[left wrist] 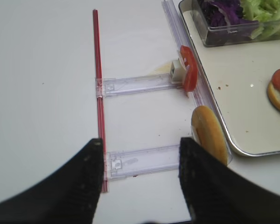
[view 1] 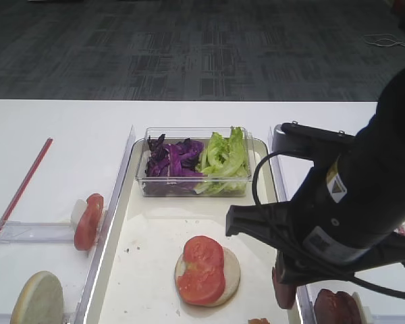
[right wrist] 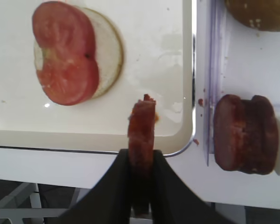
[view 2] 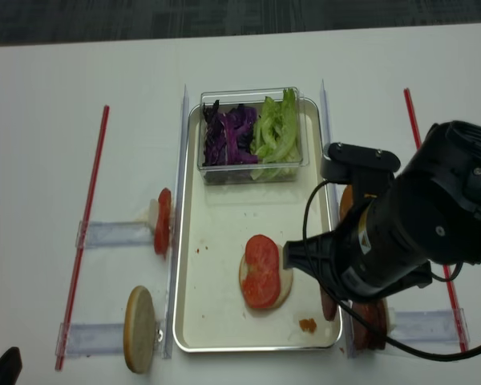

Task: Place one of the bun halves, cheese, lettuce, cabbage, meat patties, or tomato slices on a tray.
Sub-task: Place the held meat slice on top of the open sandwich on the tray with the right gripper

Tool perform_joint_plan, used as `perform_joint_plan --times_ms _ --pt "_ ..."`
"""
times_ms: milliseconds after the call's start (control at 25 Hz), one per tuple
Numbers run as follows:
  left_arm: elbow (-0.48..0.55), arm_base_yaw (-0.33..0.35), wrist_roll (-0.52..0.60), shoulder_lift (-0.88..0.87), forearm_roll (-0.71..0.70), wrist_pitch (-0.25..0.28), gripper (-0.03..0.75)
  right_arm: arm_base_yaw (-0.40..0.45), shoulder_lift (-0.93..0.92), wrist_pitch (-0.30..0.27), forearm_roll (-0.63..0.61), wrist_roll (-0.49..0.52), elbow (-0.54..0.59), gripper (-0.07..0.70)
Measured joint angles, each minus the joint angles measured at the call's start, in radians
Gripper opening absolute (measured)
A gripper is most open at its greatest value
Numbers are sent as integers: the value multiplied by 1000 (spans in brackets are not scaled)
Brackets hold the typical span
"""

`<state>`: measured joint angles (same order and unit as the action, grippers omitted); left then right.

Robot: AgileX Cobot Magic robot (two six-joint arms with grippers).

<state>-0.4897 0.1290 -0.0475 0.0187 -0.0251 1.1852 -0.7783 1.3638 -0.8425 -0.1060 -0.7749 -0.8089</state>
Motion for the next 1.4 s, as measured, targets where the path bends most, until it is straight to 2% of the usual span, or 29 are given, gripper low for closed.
perform_joint_plan --times_ms 280,560,680,1000,1120,1240,1400 --pt "0 0 0 0 0 0 350 0 0 97 -60 14 0 115" --pt "0 0 0 0 -1 0 350 0 0 138 -127 69 0 114" --pt "0 0 0 0 -1 0 350 0 0 156 -181 133 0 113" --pt "0 0 0 0 -1 0 350 0 100 206 -397 386 0 113" --pt "0 0 0 0 -1 -2 350 18 125 226 -527 537 0 113" --pt "0 0 0 0 -1 -2 350 85 144 200 -700 732 0 113" --pt "0 0 0 0 -1 -2 350 186 153 120 -925 1001 0 113"
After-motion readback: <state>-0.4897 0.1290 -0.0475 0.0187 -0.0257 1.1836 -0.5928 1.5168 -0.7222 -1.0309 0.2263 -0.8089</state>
